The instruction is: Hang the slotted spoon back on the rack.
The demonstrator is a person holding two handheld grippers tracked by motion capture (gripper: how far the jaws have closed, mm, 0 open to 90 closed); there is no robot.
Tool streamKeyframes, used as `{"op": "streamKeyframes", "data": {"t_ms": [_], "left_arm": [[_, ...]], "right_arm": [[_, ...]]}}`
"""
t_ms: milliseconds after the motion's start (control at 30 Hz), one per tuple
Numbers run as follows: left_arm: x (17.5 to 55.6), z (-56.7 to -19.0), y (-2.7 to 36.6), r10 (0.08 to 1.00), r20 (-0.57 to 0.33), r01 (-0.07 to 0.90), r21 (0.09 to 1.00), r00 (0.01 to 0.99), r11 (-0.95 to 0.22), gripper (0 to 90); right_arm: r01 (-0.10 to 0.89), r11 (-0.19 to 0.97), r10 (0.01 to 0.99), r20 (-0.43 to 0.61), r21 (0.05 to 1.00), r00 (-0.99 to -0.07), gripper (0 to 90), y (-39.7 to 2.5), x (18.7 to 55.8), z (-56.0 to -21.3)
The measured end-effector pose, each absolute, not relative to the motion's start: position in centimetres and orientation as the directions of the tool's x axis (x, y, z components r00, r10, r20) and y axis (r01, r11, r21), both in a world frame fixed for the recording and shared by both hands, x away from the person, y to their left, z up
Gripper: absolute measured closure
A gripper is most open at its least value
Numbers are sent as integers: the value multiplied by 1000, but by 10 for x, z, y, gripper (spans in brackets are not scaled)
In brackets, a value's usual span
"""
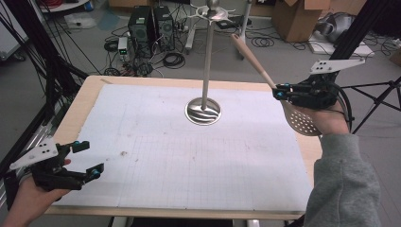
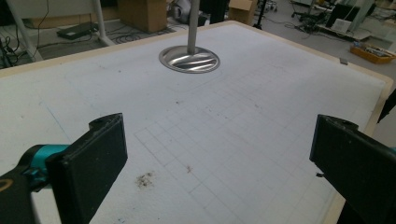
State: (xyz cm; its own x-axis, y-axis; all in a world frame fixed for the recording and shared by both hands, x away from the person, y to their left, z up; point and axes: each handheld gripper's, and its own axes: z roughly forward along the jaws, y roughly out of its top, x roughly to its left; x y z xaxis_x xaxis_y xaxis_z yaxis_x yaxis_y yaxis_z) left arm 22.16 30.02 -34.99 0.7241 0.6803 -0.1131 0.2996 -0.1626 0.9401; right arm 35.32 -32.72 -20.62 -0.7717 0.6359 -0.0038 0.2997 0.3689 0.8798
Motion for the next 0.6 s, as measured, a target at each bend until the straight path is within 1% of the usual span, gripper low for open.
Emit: {"op": "streamKeyframes", "data": {"t_ms": [233, 600], "left_arm": [[220, -350, 302, 682, -114, 298, 941, 722, -158, 44], [215, -350, 307, 691, -118, 299, 943, 713, -148, 44]], "right_arm": [[297, 354, 651, -6, 887, -759, 783, -327, 358, -195], [307, 307, 656, 34, 901, -754, 783, -328, 368, -188]]}}
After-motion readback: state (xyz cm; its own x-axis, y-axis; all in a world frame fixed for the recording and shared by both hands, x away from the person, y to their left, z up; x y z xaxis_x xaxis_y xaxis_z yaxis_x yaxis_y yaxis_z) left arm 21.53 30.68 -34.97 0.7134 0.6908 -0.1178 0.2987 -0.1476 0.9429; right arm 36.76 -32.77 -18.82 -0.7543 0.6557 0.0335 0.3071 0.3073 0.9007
